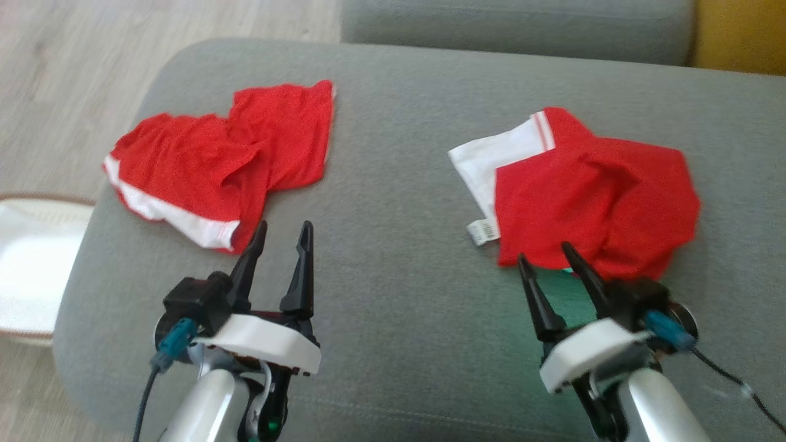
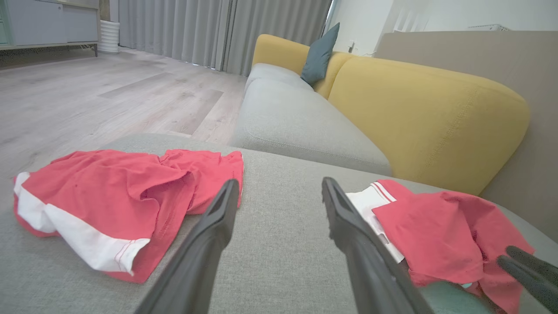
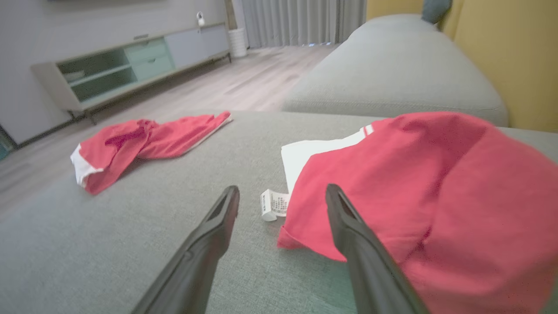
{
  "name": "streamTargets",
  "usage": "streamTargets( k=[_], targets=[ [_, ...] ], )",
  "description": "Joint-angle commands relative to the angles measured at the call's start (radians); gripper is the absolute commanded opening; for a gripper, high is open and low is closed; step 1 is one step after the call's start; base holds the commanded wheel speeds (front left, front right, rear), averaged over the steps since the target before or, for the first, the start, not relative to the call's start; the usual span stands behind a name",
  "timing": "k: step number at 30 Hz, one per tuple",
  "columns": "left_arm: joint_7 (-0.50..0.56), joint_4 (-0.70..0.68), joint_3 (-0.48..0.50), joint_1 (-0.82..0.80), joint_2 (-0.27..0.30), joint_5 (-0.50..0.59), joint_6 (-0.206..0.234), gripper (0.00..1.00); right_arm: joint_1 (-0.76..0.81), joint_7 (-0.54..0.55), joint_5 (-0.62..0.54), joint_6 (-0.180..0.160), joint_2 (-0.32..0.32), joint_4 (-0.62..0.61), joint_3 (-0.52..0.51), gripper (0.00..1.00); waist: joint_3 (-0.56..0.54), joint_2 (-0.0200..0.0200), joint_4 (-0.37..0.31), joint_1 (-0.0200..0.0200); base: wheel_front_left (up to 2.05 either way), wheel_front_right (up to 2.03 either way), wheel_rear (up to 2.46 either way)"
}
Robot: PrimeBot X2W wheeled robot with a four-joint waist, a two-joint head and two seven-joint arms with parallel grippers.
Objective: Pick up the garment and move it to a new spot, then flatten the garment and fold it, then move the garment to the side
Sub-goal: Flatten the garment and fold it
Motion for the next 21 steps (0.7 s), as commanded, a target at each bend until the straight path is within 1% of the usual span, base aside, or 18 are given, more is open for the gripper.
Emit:
streamTargets(
  k=[1, 4, 10, 18, 19, 20, 21],
  targets=[
    [-0.006, -0.024, 0.039, -0.054, -0.003, 0.015, -0.009, 1.0, -0.059, 0.013, -0.021, -0.001, -0.005, -0.005, 0.029, 1.0, 0.024, 0.0, 0.031, 0.0, 0.0, 0.0, 0.0],
    [-0.006, -0.013, 0.046, -0.055, -0.02, 0.024, -0.027, 1.0, -0.1, 0.052, -0.064, -0.001, -0.005, 0.073, 0.031, 1.0, 0.041, 0.0, 0.059, 0.0, 0.0, 0.0, 0.0],
    [-0.006, 0.003, 0.07, -0.062, -0.043, 0.039, -0.054, 1.0, -0.162, 0.1, -0.144, -0.001, -0.005, 0.204, -0.018, 1.0, 0.067, 0.0, 0.098, 0.0, 0.0, 0.0, 0.0],
    [-0.006, 0.004, 0.104, -0.069, -0.061, 0.052, -0.074, 1.0, -0.218, 0.105, -0.176, -0.001, -0.005, 0.294, -0.029, 1.0, 0.102, 0.0, 0.099, 0.0, 0.0, 0.0, 0.0],
    [-0.006, 0.004, 0.107, -0.069, -0.062, 0.054, -0.075, 1.0, -0.224, 0.111, -0.174, -0.001, -0.005, 0.307, -0.025, 0.74, 0.105, 0.0, 0.096, 0.0, 0.0, 0.0, 0.0],
    [-0.006, 0.004, 0.111, -0.07, -0.063, 0.055, -0.077, 1.0, -0.229, 0.116, -0.174, -0.001, -0.005, 0.319, -0.017, 0.05, 0.108, 0.0, 0.092, 0.0, 0.0, 0.0, 0.0],
    [-0.006, 0.005, 0.114, -0.07, -0.064, 0.056, -0.078, 1.0, -0.234, 0.119, -0.174, -0.001, -0.005, 0.329, -0.009, 0.0, 0.11, 0.0, 0.089, 0.0, 0.0, 0.0, 0.0]
  ],
)
